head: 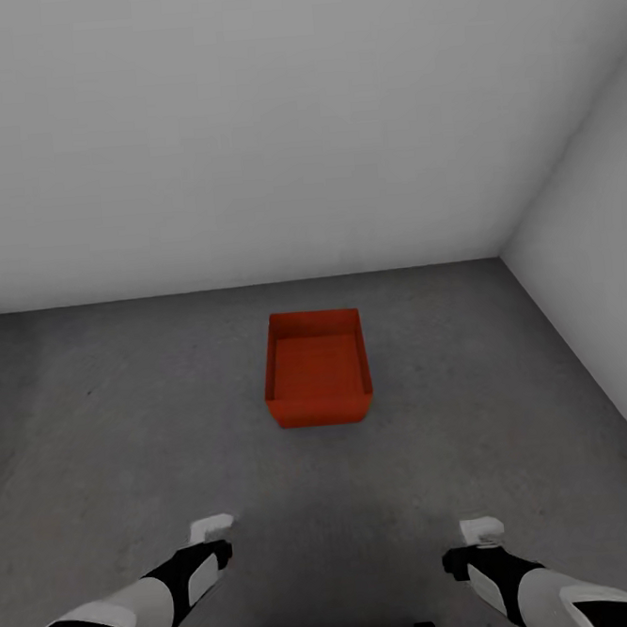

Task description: Move the two storage containers from the living room to the garage. In the garage, place one container on the floor and stack the other container on top of it (either order is fine).

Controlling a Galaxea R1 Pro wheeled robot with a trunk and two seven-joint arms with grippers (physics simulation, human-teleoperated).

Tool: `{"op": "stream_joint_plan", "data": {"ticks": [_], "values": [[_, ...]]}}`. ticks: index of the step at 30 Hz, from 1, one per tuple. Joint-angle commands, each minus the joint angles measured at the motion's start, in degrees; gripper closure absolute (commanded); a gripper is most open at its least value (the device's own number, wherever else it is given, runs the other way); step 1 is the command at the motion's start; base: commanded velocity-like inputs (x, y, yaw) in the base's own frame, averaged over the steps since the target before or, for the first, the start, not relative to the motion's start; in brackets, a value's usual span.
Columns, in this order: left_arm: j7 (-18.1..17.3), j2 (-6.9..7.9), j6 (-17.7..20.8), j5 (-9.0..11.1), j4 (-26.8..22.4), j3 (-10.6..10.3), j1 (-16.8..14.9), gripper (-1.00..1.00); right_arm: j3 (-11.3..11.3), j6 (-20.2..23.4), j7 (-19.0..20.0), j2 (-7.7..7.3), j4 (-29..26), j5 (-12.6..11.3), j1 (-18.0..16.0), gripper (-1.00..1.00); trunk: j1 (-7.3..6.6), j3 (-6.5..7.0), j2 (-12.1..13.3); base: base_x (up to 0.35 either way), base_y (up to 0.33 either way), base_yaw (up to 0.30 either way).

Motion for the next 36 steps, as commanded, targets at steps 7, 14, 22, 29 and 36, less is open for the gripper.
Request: {"op": "stream_joint_plan", "data": {"ticks": [7, 14, 22, 29, 36], "values": [[0.37, 2.48, 0.25, 0.44, 0.95, -0.52, 2.88, -1.00, -0.36, -2.27, -0.06, -1.83, 0.50, 0.57, 9.52, -1.00, 0.03, -0.07, -0.09, 0.000, 0.000, 0.000], [0.26, 3.37, -0.38, 0.41, 0.97, -0.54, 9.90, -1.00, -0.34, -9.55, -0.06, -2.90, 0.57, 0.40, 17.83, -1.00, 0.03, -0.07, -0.09, 0.000, 0.000, 0.000], [0.13, 2.64, -0.44, 0.58, 1.03, -0.47, 12.25, -1.00, -0.28, -10.12, 0.15, -2.29, 0.60, 0.43, 23.08, -1.00, 0.03, -0.07, -0.09, 0.000, 0.000, 0.000], [-0.12, 1.97, -1.74, 3.56, 0.99, -0.46, 13.89, -1.00, -0.27, -10.12, 0.38, -2.03, 0.60, 0.49, 25.28, -1.00, 0.03, -0.07, -0.09, 0.000, 0.000, 0.000], [-0.20, 1.90, -2.44, 3.79, 1.01, -0.47, 14.14, -1.00, -0.18, -9.95, 0.53, -1.96, 0.60, 0.61, 25.41, -1.00, 0.03, -0.04, -0.09, 0.000, 0.000, 0.002]]}}
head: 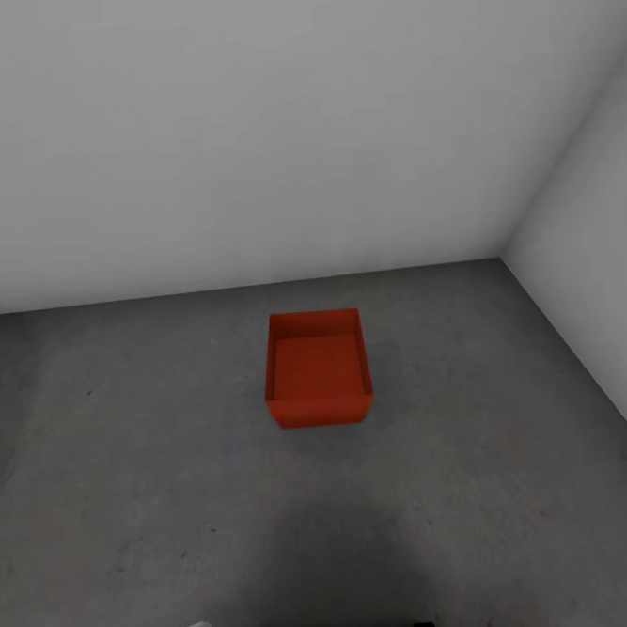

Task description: Move the two storage containers from the living room to the garage. In the garage, place one container on the floor and stack the other container on top of it (either order is fine).

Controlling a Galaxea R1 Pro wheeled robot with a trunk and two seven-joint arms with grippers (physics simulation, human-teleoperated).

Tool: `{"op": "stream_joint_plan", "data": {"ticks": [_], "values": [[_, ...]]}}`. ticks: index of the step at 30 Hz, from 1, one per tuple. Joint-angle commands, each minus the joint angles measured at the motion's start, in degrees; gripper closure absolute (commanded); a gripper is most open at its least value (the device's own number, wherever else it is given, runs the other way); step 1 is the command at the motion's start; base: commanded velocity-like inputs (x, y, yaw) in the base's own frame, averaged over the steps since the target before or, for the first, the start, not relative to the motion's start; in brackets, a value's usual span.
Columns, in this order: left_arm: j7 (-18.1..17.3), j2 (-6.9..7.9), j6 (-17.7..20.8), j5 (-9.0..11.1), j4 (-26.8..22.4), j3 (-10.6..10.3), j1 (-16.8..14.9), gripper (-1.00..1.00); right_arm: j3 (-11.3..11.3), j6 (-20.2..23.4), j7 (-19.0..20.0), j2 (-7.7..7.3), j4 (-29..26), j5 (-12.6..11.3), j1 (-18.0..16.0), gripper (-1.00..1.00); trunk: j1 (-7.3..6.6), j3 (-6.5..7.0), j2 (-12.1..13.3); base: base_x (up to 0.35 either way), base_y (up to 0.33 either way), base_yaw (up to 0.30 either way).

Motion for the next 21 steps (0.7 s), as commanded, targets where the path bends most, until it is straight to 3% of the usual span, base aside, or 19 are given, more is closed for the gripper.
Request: {"op": "stream_joint_plan", "data": {"ticks": [1, 11, 21], "values": [[0.15, 0.00, 0.22, 0.34, 0.00, -0.49, -0.03, -1.00, -0.36, -0.29, -0.19, -0.01, 0.19, 0.58, -0.07, -1.00, 0.03, -0.02, -0.08, 0.000, 0.000, 0.044], [0.14, 0.10, 0.15, 0.42, -0.02, -0.48, 0.27, -1.00, -0.36, -0.92, 0.68, -0.01, 0.19, 0.61, 0.05, -1.00, 0.03, 0.76, -0.08, 0.000, 0.000, 0.068], [0.14, 1.76, -0.79, 0.49, 0.00, -0.49, 1.89, -1.00, -0.36, -0.81, 2.33, 0.00, 0.19, 0.61, 0.06, -1.00, 0.03, 1.64, -0.08, 0.000, 0.000, 0.067]]}}
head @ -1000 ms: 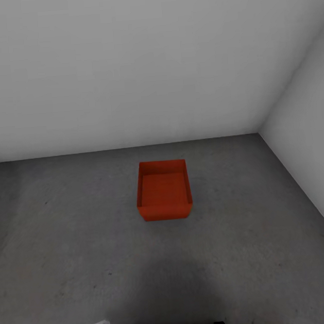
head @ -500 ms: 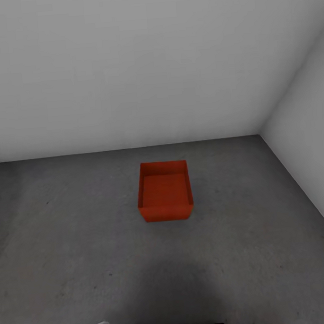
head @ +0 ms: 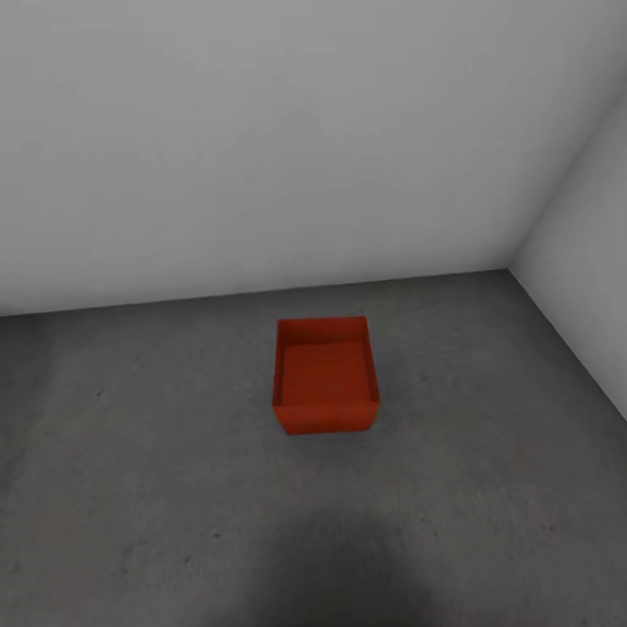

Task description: Move the two storage containers from the living room to the garage. In the garage, place one container on the floor and stack the other container on top of it (either order is fine).

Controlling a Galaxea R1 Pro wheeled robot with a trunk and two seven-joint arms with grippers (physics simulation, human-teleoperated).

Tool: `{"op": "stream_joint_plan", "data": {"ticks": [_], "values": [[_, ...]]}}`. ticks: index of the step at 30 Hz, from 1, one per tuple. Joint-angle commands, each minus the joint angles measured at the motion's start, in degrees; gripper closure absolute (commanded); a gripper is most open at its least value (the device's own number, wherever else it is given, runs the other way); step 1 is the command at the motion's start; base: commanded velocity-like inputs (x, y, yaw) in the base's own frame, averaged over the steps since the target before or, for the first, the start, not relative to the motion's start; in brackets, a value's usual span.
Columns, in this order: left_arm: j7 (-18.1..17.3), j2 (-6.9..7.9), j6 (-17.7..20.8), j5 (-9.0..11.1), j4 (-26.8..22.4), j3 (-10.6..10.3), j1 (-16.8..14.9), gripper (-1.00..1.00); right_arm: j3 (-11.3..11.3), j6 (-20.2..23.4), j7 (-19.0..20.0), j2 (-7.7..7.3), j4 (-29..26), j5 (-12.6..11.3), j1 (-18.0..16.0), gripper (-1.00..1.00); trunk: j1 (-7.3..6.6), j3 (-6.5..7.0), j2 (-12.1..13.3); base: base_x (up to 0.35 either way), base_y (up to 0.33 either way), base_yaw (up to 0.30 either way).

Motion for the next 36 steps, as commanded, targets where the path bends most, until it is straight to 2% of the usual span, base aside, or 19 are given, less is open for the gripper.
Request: {"op": "stream_joint_plan", "data": {"ticks": [1, 9, 16, 24, 31, 36], "values": [[0.16, 0.03, 0.12, 0.42, 0.00, -0.49, 0.06, -1.00, -0.36, -0.31, -0.20, -0.01, 0.19, 0.59, -0.07, -1.00, 0.03, 0.02, -0.08, 0.000, 0.000, 0.067], [0.16, 0.73, 0.00, 0.27, -0.08, -0.49, 1.80, -1.00, -0.36, -0.37, -0.17, -0.01, 0.19, 0.59, -0.07, -1.00, 0.03, 0.72, -0.08, 0.000, 0.000, 0.067], [0.16, 0.62, 0.00, -0.34, -0.22, -0.56, 1.91, -1.00, -0.36, -0.34, -0.17, 0.06, 0.19, 0.59, -0.07, -1.00, 0.03, 1.34, -0.08, 0.000, 0.000, 0.067], [0.24, 0.35, 0.10, -0.17, -0.22, -0.62, 1.92, -1.00, -0.36, -0.44, -0.23, 0.14, 0.19, 0.59, 0.28, -1.00, 0.03, 2.04, -0.08, 0.000, 0.000, 0.077], [0.23, 0.34, 0.10, -0.13, -0.19, -0.58, 1.92, -1.00, -0.31, -0.44, -0.16, 1.45, 0.19, 0.68, 0.95, -1.00, 0.03, 2.65, -0.08, 0.000, 0.000, 0.091], [0.23, 0.34, 0.10, -0.10, -0.18, -0.58, 1.92, -1.00, -0.35, -0.37, 3.15, 1.65, 0.19, 0.55, 1.42, -1.00, 0.03, 3.09, -0.08, 0.000, 0.000, 0.063]]}}
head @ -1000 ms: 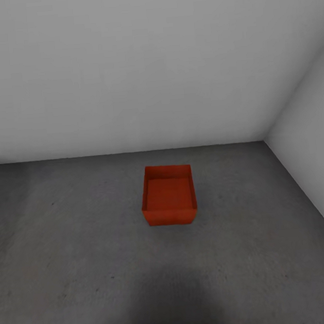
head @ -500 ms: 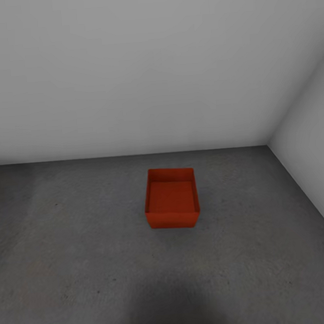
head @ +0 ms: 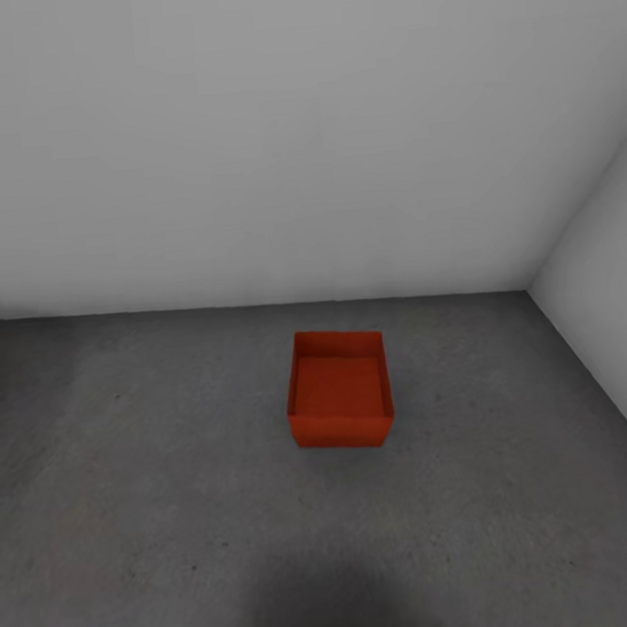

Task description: Move the two storage containers from the living room to the garage. In the garage, place one container on the floor and stack the other container on top of it (either order is fine).

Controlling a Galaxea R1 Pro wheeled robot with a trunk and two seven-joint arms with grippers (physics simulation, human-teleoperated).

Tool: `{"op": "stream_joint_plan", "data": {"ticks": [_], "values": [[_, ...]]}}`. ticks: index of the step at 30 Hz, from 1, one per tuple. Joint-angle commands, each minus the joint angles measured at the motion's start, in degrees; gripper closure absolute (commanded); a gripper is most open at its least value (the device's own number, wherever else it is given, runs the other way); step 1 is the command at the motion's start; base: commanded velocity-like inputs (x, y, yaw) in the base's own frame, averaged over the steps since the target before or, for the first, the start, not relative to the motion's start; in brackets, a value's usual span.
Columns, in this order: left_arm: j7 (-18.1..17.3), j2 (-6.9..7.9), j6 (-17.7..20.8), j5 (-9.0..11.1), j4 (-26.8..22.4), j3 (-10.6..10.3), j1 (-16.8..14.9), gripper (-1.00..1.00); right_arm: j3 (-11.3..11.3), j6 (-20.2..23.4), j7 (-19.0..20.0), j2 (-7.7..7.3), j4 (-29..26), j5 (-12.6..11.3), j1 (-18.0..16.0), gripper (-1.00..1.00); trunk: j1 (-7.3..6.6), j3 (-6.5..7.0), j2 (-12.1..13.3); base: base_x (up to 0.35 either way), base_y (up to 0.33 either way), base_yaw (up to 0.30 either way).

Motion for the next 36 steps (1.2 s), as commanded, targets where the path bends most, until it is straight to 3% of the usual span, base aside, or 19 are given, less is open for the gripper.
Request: {"op": "stream_joint_plan", "data": {"ticks": [1, 9, 36], "values": [[0.17, 0.00, 0.15, 0.44, -0.02, -0.48, -0.03, -1.00, -0.36, -0.33, 0.54, -0.05, 0.19, 0.57, 0.00, -1.00, 0.03, 0.02, -0.08, 0.000, 0.000, 0.024], [0.18, 0.00, 0.14, 0.44, -0.02, -0.49, -0.03, -1.00, -0.36, -0.12, 2.30, -0.17, 0.19, 0.53, 0.10, -1.00, 0.03, 0.74, -0.08, 0.000, 0.000, 0.006], [0.17, 0.00, 0.12, 0.44, -0.02, -0.49, -0.03, -1.00, -0.36, 0.18, 2.31, -0.09, 0.19, 0.36, 0.11, -1.00, 0.03, 3.19, -0.08, 0.000, 0.000, 0.000]]}}
